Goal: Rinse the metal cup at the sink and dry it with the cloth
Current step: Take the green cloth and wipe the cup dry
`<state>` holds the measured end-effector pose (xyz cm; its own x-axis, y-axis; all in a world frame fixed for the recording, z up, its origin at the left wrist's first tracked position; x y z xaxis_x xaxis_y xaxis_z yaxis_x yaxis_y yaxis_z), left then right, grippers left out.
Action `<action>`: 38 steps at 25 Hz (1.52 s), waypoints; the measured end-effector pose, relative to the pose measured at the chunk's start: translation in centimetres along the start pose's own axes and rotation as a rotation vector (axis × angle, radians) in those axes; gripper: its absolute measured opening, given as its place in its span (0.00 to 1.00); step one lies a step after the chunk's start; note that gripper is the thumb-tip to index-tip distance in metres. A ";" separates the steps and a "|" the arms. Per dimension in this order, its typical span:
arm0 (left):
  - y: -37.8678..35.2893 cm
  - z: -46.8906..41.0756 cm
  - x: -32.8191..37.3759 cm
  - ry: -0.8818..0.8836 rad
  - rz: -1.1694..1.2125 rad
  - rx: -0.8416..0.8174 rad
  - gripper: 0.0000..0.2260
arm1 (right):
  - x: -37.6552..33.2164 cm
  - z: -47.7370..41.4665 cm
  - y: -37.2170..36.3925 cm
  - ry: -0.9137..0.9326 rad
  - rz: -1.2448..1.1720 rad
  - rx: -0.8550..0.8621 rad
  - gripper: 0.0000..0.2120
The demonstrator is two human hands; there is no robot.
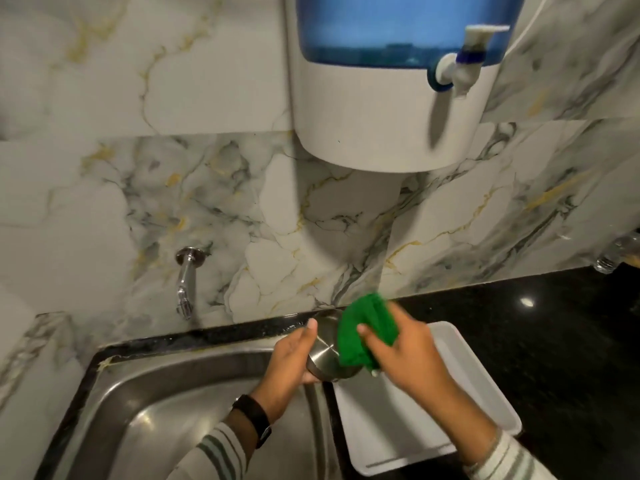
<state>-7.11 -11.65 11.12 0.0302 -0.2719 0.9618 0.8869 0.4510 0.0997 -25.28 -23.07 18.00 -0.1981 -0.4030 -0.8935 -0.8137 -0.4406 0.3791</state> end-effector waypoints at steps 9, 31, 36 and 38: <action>5.0 4.9 3.4 -0.166 -0.126 0.202 0.26 | -5.8 4.5 -8.6 0.378 0.303 -0.322 0.29; 10.7 7.2 4.1 -0.154 -0.260 0.431 0.24 | -11.3 4.7 -13.8 0.979 0.796 -0.174 0.16; 10.8 7.7 5.8 -0.304 -0.430 0.597 0.30 | -11.4 4.1 -13.5 0.262 0.726 -0.176 0.12; 10.7 8.1 5.8 -0.314 -0.514 0.672 0.30 | -10.2 3.6 -13.3 -0.086 0.407 -0.249 0.12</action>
<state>-1.16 -1.54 19.77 -0.5101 -0.3773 0.7729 0.2969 0.7662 0.5700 -14.43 -10.19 21.23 -0.5259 -0.5193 -0.6736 -0.5073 -0.4441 0.7385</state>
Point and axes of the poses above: each hand's wrist, its own z-axis away from the middle knuckle, its own y-axis out of the back of the hand, x = y × z, the point moved 5 cm from there along -z, towards the middle knuckle, and after that the axes turned 15 degrees about -z, right-handed, at the moved point
